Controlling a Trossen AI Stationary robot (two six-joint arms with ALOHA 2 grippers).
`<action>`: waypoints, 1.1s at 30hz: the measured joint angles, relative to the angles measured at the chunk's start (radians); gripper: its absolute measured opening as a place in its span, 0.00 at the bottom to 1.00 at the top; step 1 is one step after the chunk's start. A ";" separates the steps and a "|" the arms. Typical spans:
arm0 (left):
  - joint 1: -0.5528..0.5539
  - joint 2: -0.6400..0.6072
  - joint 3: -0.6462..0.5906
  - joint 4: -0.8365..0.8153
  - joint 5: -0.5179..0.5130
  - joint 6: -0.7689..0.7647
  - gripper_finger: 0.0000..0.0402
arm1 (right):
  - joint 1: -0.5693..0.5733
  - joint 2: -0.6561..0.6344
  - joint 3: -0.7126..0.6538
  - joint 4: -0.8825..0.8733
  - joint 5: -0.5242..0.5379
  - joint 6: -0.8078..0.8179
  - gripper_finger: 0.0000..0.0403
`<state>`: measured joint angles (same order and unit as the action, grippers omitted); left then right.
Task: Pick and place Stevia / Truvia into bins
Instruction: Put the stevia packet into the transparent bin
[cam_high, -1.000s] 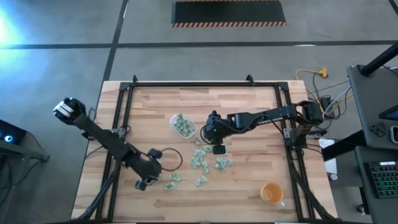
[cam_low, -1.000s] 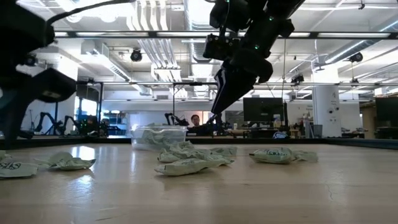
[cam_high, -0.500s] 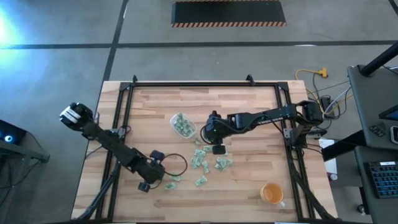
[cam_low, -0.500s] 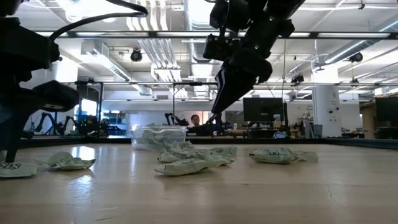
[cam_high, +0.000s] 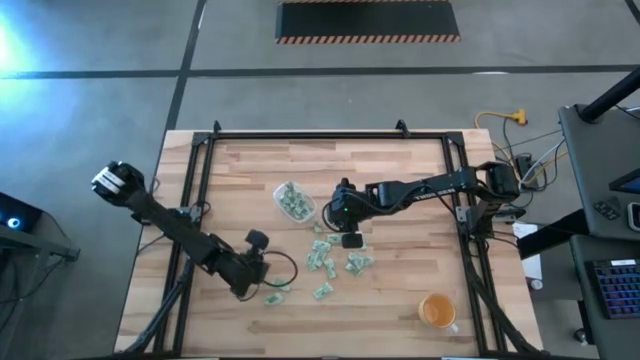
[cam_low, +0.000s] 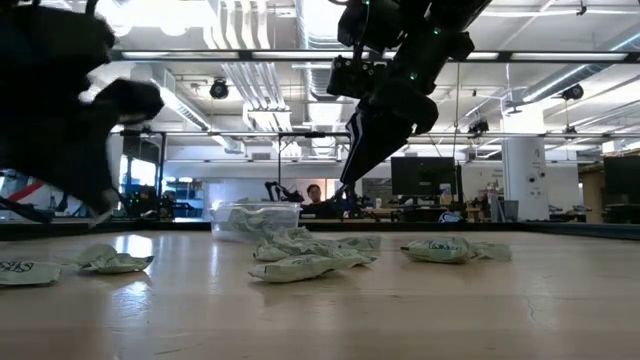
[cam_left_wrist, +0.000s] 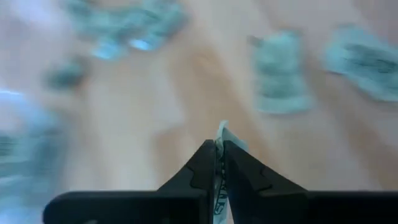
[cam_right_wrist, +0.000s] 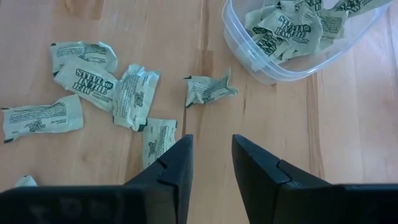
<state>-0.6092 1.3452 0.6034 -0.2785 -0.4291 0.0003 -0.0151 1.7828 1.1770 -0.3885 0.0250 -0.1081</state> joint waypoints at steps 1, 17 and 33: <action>0.006 -0.011 0.001 0.000 -0.050 0.033 0.02 | 0.000 0.000 0.000 0.000 0.000 0.000 0.25; 0.361 -0.250 -0.005 0.170 -0.291 0.461 0.02 | 0.000 0.000 -0.002 0.009 0.001 -0.008 0.23; 0.730 -0.149 -0.026 0.425 0.052 0.583 0.02 | 0.000 0.000 -0.009 0.040 0.002 -0.034 0.19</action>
<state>0.1203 1.1959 0.5777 0.1460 -0.3774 0.5837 -0.0154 1.7828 1.1683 -0.3481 0.0265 -0.1417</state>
